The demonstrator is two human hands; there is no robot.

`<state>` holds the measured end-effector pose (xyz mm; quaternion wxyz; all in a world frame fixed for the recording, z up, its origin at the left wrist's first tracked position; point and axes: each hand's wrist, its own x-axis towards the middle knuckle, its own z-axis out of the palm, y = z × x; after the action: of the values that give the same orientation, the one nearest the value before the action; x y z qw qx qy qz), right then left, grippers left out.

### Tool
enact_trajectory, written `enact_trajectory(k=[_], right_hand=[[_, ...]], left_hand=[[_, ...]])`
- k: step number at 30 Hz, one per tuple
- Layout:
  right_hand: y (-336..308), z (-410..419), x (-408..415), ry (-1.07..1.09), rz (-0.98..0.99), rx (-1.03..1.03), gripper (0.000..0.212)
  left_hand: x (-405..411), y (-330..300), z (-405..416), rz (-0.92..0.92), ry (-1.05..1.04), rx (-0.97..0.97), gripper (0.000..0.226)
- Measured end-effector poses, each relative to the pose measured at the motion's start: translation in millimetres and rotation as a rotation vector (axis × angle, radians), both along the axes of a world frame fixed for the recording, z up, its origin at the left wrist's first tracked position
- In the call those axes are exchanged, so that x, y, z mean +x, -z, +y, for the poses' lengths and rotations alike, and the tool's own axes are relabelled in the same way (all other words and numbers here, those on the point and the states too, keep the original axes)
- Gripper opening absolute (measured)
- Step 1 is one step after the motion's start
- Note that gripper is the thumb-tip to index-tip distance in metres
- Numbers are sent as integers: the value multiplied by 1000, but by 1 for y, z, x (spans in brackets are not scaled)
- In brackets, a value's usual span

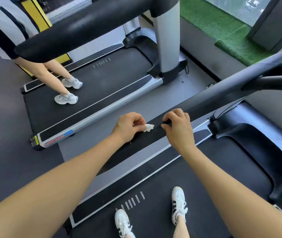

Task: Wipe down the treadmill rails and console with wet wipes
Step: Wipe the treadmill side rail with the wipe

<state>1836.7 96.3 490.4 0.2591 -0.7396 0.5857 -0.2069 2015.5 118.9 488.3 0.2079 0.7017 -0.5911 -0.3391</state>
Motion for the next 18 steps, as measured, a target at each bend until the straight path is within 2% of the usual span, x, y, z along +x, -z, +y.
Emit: enact_trajectory(k=[4, 13, 18], right_hand=[[0, -2, -1, -5, -5, 18, 7], [2, -3, 0, -9, -2, 10, 10], [2, -1, 1, -9, -11, 16, 8]], left_hand=[[27, -2, 38, -59, -53, 56, 13], [-17, -3, -27, 22, -126, 104, 16], [17, -12, 24, -83, -113, 154, 12]])
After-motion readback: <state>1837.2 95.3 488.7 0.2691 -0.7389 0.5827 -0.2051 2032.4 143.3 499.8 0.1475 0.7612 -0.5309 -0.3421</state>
